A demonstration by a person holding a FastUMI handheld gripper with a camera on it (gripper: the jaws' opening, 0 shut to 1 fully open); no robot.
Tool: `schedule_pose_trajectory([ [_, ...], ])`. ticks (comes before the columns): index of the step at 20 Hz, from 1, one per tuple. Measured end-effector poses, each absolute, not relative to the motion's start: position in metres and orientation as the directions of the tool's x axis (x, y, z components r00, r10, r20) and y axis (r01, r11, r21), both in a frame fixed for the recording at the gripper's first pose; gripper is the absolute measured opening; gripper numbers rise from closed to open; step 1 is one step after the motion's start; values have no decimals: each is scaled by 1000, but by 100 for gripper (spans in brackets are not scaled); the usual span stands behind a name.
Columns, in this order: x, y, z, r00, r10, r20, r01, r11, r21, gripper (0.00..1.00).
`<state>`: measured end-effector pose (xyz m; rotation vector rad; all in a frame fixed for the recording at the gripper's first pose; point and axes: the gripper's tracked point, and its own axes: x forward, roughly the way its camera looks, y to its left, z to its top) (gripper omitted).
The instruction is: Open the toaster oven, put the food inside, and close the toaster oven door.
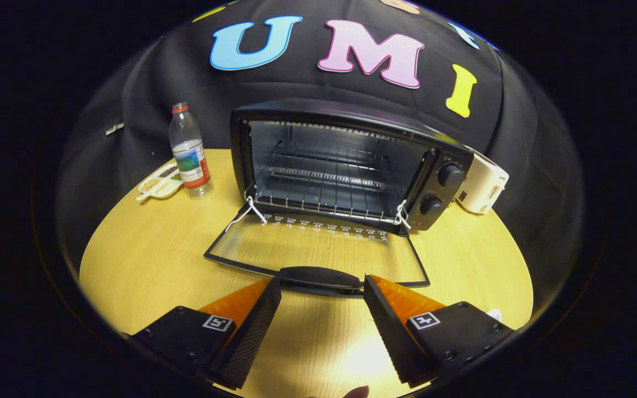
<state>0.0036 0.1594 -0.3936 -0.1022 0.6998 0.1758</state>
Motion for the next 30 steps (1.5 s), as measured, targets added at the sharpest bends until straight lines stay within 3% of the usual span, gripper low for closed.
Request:
schedule_pose_trajectory([
  [14, -21, 118, -323, 737, 211, -642, -172, 977, 124, 99],
  [18, -32, 67, -299, 678, 256, -689, -199, 966, 163, 99],
  [23, -39, -35, -290, 592, 232, -772, -130, 973, 192, 99],
  [30, -56, -160, -356, 329, 163, -930, -58, 987, 152, 99],
])
